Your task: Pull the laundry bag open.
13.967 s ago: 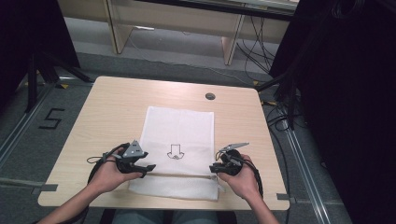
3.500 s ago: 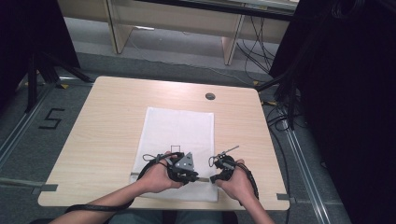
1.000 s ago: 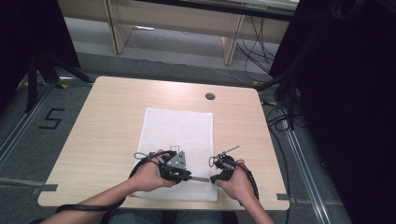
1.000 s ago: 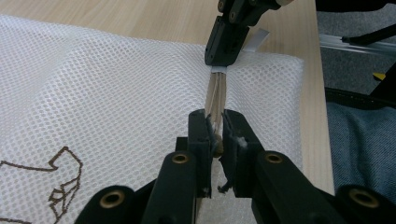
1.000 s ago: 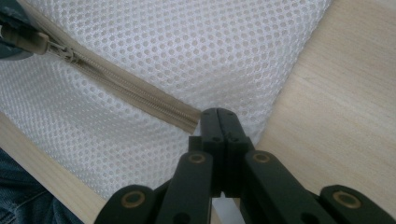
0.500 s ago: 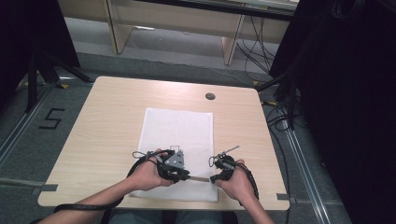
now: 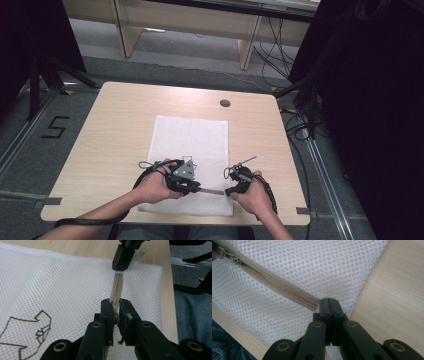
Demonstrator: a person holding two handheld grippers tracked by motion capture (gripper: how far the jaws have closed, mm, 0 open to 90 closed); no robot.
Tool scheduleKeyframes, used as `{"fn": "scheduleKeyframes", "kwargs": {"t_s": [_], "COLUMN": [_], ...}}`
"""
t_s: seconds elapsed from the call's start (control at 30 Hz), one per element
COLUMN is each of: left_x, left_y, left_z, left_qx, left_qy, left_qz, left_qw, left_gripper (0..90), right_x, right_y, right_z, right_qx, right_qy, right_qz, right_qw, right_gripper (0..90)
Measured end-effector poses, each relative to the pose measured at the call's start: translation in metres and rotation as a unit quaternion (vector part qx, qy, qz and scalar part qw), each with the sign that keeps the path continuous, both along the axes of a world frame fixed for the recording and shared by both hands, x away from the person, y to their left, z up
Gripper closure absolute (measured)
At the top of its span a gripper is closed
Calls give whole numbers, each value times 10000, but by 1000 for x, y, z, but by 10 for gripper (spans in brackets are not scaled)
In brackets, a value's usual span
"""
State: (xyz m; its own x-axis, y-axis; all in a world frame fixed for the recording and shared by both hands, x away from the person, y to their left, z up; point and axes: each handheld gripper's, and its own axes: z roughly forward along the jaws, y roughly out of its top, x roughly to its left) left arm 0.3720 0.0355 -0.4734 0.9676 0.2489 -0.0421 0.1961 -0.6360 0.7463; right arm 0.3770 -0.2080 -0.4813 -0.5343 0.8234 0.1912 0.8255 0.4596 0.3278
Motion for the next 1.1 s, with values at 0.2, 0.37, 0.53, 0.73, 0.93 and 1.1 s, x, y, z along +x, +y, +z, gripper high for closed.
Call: {"fn": "scheduleKeyframes", "kwargs": {"t_s": [0.2, 0.37, 0.53, 0.73, 0.93, 1.1], "left_x": [2, 1, 1, -1, 1, 0], "left_y": [3, 5, 5, 9, 11, 11], "left_z": [0, 1, 1, 2, 2, 1], "left_qx": [-6, -33, -16, -39, 4, -23], "left_qy": [-35, -7, -70, -8, -83, -10], "left_qz": [-43, -3, -95, -2, -77, -28], "left_qw": [10000, 10000, 9999, 10000, 9999, 10000], "left_gripper": [819, 818, 819, 819, 819, 819], "right_x": [0, 0, 0, 0, 0, 0], "right_y": [0, 0, 0, 0, 0, 0], "right_z": [0, 0, 0, -1, 0, 0], "right_qx": [31, 11, 11, 52, 5, 10], "right_qy": [-19, 10, 7, -32, -1, -4], "right_qz": [40, 1, 9, -9, 4, 15], "right_qw": [10000, 10000, 10000, 10000, 10000, 10000], "right_gripper": [900, 900, 900, 900, 900, 900]}}
